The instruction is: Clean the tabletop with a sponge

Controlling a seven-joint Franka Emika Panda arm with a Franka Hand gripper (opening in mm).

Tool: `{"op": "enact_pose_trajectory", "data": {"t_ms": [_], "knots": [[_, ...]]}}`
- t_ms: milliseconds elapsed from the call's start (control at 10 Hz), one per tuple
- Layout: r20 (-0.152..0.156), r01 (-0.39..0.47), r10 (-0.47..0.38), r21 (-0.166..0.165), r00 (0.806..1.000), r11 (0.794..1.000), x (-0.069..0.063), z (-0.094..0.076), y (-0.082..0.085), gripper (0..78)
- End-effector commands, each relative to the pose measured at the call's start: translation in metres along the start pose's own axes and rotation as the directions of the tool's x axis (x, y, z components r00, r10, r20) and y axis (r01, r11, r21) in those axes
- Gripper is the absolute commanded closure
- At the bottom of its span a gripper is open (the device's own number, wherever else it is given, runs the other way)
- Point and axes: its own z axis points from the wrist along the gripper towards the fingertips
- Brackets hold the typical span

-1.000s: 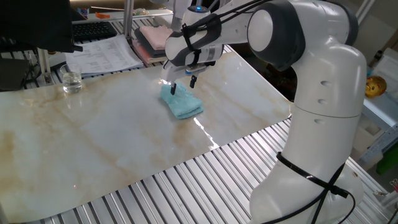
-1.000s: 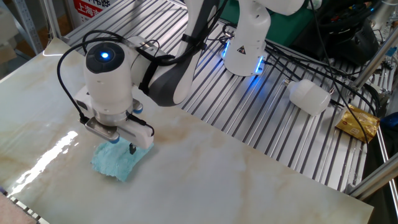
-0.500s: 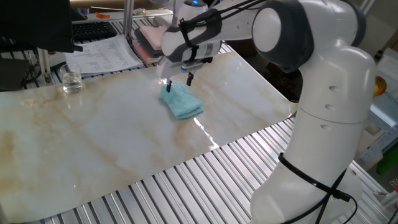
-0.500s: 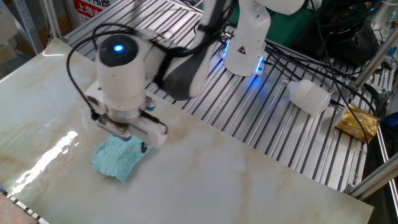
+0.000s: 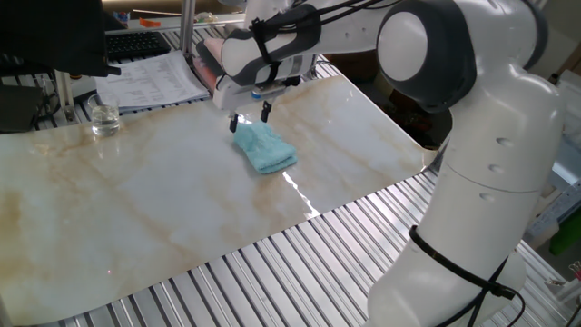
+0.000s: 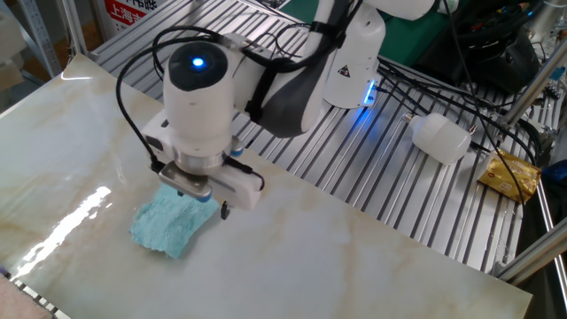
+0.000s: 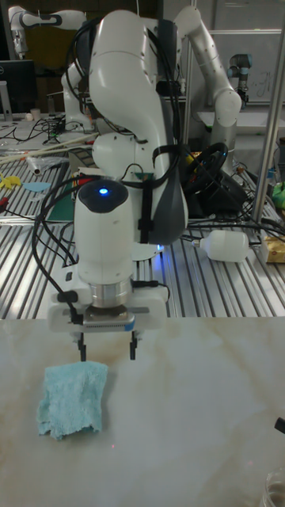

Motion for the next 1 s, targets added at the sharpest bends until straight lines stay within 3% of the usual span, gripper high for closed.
{"op": "enact_pose_trajectory", "data": {"t_ms": [100, 300, 600, 1000], "knots": [[0.009, 0.043, -0.043, 0.000, 0.999, 0.999, 0.001, -0.004, 0.000, 0.1], [-0.003, 0.048, -0.048, 0.003, 0.999, 0.999, 0.002, -0.007, 0.006, 0.1], [0.004, 0.032, -0.032, 0.009, 0.999, 0.999, 0.006, -0.012, 0.018, 0.1], [-0.001, 0.056, -0.056, 0.002, 0.998, 0.998, 0.006, -0.013, 0.020, 0.1]]}}
